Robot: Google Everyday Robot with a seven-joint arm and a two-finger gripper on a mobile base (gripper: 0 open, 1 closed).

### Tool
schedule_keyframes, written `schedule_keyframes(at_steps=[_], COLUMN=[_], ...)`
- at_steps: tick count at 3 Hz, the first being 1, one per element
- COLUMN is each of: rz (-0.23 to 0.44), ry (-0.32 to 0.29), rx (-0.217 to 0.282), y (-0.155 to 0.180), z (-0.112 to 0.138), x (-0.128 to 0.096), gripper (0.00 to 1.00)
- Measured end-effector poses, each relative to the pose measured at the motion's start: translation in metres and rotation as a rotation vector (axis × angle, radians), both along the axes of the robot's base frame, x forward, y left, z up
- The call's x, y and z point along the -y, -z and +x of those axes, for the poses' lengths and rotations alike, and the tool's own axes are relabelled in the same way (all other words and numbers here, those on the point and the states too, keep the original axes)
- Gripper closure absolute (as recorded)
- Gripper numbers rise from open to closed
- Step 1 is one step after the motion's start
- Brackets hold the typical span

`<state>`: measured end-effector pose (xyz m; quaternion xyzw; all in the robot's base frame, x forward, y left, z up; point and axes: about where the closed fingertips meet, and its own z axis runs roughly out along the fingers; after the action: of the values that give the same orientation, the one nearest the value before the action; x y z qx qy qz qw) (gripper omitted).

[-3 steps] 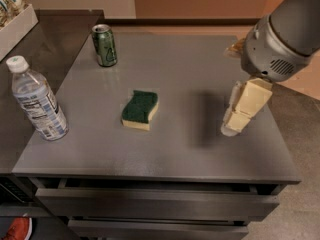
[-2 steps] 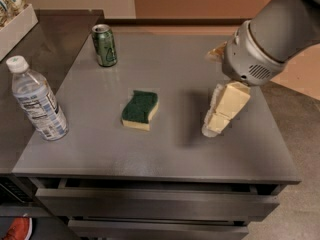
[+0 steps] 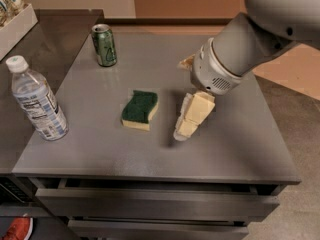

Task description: Move sponge near green can

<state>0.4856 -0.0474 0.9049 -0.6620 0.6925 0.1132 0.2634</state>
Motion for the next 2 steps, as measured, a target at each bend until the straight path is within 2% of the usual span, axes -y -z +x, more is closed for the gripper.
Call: schedule_keyframes(at_steps=[2], rz=[0.032], ry=[-0.026], rx=[-0.036], y=[0.028], z=[0.02], x=[-0.039], gripper=[0.0])
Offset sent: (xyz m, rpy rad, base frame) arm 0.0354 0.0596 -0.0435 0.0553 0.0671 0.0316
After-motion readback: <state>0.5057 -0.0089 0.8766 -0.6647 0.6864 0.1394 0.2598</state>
